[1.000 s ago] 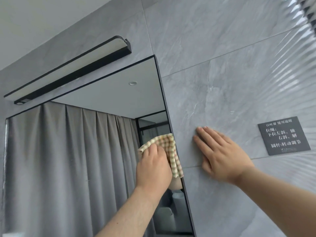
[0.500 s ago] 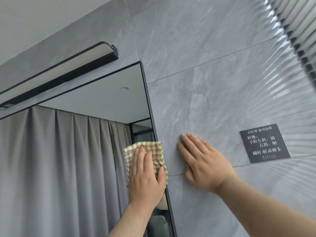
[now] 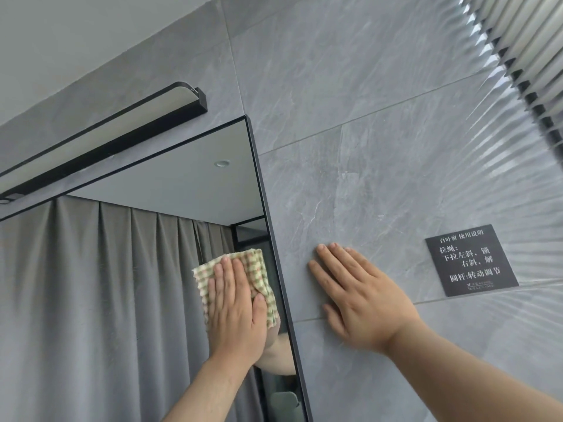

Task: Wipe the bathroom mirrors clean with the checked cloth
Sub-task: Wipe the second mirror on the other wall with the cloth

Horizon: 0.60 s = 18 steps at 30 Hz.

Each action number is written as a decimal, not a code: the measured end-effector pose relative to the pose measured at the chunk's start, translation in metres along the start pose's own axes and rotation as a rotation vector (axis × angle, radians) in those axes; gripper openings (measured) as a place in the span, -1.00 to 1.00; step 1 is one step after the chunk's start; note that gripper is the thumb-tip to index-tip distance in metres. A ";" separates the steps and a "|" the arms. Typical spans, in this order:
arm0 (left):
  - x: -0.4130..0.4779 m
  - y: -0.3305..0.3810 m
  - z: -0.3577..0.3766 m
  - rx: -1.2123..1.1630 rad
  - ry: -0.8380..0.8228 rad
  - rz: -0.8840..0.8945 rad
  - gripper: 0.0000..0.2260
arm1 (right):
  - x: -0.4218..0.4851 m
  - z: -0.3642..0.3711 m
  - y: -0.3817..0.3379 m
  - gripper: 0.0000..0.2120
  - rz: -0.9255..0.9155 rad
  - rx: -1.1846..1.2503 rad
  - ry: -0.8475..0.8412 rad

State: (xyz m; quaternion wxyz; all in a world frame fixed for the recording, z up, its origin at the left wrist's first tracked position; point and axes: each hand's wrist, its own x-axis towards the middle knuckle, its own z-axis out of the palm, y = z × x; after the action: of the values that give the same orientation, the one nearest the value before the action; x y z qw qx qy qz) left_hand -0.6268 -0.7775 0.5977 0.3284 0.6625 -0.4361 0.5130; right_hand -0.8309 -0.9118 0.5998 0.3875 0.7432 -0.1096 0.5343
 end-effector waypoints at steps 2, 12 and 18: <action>0.004 -0.007 0.000 0.044 -0.012 0.085 -0.42 | 0.000 -0.001 0.000 -0.35 0.005 -0.015 -0.011; 0.111 0.003 -0.040 0.046 -0.137 0.049 -0.38 | 0.001 -0.004 -0.001 -0.29 0.018 -0.034 -0.079; 0.196 0.017 -0.061 0.024 -0.141 0.001 -0.40 | 0.001 -0.004 -0.001 -0.30 0.022 -0.024 -0.072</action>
State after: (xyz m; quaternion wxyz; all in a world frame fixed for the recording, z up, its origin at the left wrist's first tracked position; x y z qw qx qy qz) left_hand -0.6477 -0.7773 0.8027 0.2886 0.7008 -0.4522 0.4702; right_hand -0.8328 -0.9086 0.6008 0.3862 0.7559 -0.1380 0.5102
